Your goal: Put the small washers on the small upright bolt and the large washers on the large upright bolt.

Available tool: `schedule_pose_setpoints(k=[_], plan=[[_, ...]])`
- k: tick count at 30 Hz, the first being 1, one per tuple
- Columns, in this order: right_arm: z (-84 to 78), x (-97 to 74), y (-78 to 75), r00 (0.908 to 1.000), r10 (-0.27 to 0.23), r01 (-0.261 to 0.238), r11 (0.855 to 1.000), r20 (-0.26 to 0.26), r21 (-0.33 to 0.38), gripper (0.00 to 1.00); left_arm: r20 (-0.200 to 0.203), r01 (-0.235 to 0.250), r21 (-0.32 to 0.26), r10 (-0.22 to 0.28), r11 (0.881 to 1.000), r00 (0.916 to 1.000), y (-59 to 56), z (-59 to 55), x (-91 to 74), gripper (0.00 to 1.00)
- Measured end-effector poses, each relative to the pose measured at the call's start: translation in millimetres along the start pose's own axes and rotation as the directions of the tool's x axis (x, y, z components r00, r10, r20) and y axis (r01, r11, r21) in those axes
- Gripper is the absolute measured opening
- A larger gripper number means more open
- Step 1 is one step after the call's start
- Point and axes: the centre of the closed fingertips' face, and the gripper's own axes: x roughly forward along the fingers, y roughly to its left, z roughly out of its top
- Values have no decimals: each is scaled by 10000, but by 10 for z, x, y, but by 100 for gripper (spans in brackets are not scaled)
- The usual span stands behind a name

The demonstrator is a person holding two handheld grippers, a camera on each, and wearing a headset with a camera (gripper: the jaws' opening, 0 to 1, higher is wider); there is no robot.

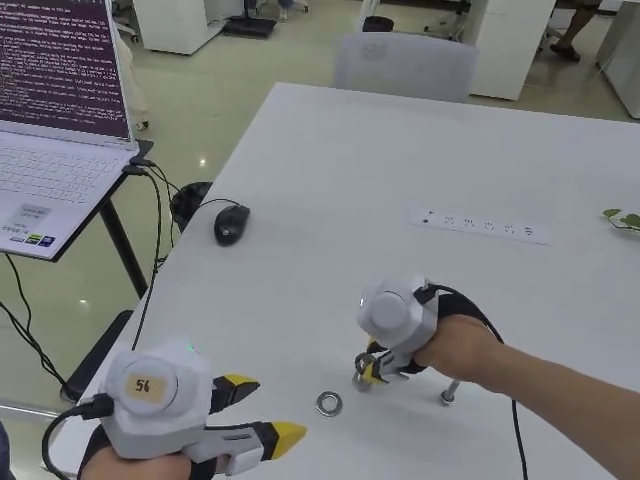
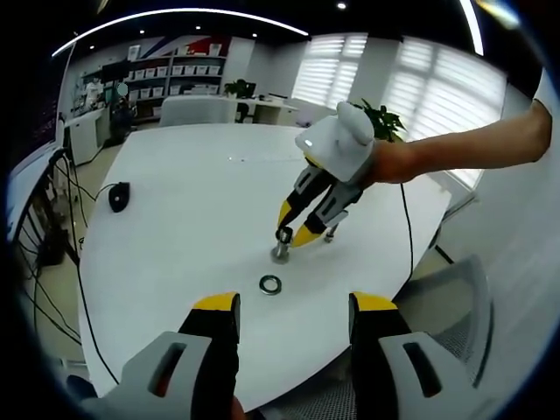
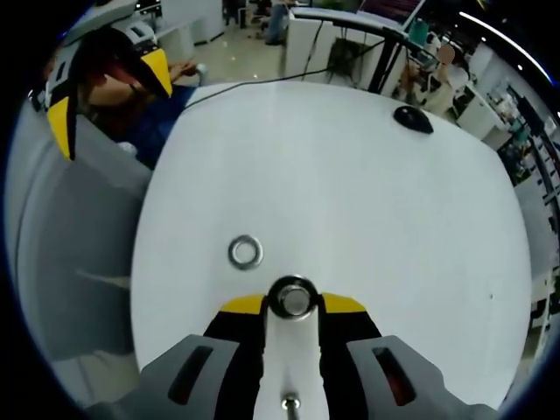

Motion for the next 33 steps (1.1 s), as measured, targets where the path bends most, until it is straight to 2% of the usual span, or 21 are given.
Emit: schedule_pose_setpoints(k=[13, 19, 27, 33], plan=[[-118, 247, 9, 9996, 168, -154, 9978, -208, 652, 23, -78, -112, -70, 111, 9999, 9999, 43, -32, -37, 49], [-157, 317, 19, 9997, 97, -78, 9967, -230, 807, 24, -81, -174, -95, 174, 9998, 9998, 77, -29, -46, 49], [-183, 243, 74, 9998, 183, -175, 9971, -114, 739, 26, -59, -178, -110, 177, 9998, 9998, 84, -3, -27, 49], [-181, 104, 28, 9992, -306, 286, 9970, 264, 724, 29, -22, -117, -26, 117, 9999, 9999, 57, 40, -3, 48]])
